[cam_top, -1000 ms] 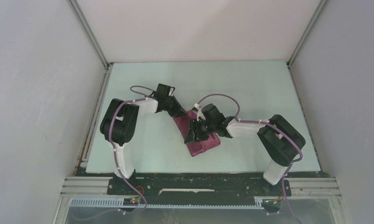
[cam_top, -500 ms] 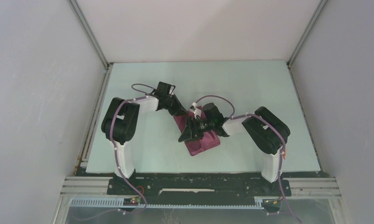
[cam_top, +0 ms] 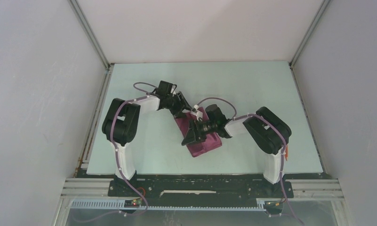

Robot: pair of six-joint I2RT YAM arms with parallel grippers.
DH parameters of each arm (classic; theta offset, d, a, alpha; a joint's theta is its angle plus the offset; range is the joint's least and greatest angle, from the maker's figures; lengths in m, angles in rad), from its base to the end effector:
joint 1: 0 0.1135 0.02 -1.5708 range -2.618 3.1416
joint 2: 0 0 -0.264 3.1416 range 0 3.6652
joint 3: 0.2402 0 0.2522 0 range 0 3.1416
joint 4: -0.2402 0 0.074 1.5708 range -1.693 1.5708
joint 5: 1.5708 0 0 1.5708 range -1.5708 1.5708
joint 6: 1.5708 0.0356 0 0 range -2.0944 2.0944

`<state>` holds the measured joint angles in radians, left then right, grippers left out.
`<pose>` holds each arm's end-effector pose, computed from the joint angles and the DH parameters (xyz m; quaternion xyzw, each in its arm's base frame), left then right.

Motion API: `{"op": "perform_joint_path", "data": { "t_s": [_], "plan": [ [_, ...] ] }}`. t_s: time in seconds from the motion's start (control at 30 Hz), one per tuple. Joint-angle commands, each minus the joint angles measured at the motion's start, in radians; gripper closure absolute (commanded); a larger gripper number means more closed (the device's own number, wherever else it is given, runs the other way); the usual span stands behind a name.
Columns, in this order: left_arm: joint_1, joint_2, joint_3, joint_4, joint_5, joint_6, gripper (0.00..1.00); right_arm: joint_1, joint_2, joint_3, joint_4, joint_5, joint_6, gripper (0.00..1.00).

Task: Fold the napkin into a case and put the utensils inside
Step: Smooth out the 2/3-rectangle-folded napkin at the center of the board.

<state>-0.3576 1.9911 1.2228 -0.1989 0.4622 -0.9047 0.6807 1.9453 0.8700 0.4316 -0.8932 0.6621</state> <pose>0.3744 -0.1569 0.1403 -0.1855 0.9133 -0.3473 0.1045 0.2645 0.2499 0.1144 -0.2006 0.8049 0.5533 0.0754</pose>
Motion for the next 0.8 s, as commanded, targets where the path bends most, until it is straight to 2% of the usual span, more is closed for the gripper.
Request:
{"op": "perform_joint_path", "data": {
  "t_s": [0.0,0.1,0.17,0.2,0.3,0.33,0.4,0.47,0.77],
  "plan": [
    [0.013,-0.171,0.021,-0.031,0.05,0.061,0.32,-0.031,-0.012,-0.021,0.046,-0.027,-0.004,0.19],
    [0.029,-0.289,-0.029,-0.007,0.067,0.088,0.24,-0.044,-0.007,-0.023,0.044,-0.031,-0.011,0.19],
    [0.046,-0.337,-0.106,0.073,0.092,0.077,0.25,-0.055,0.004,-0.028,0.072,-0.039,0.003,0.2],
    [0.052,-0.343,-0.135,0.097,0.098,0.065,0.31,-0.058,0.009,-0.033,0.089,-0.043,0.013,0.2],
    [0.066,-0.304,-0.229,0.243,0.138,-0.016,0.66,-0.064,0.018,-0.043,0.126,-0.046,0.036,0.2],
    [0.069,-0.286,-0.259,0.315,0.155,-0.051,0.75,-0.064,0.022,-0.043,0.132,-0.046,0.041,0.2],
    [0.073,-0.236,-0.302,0.453,0.185,-0.112,0.85,-0.064,0.03,-0.043,0.141,-0.045,0.048,0.2],
    [0.076,-0.204,-0.333,0.56,0.198,-0.158,0.99,-0.064,0.035,-0.044,0.142,-0.048,0.046,0.21],
    [0.109,-0.111,-0.398,0.741,0.183,-0.184,1.0,-0.062,0.036,-0.047,0.124,-0.05,0.033,0.22]
  ]
}}
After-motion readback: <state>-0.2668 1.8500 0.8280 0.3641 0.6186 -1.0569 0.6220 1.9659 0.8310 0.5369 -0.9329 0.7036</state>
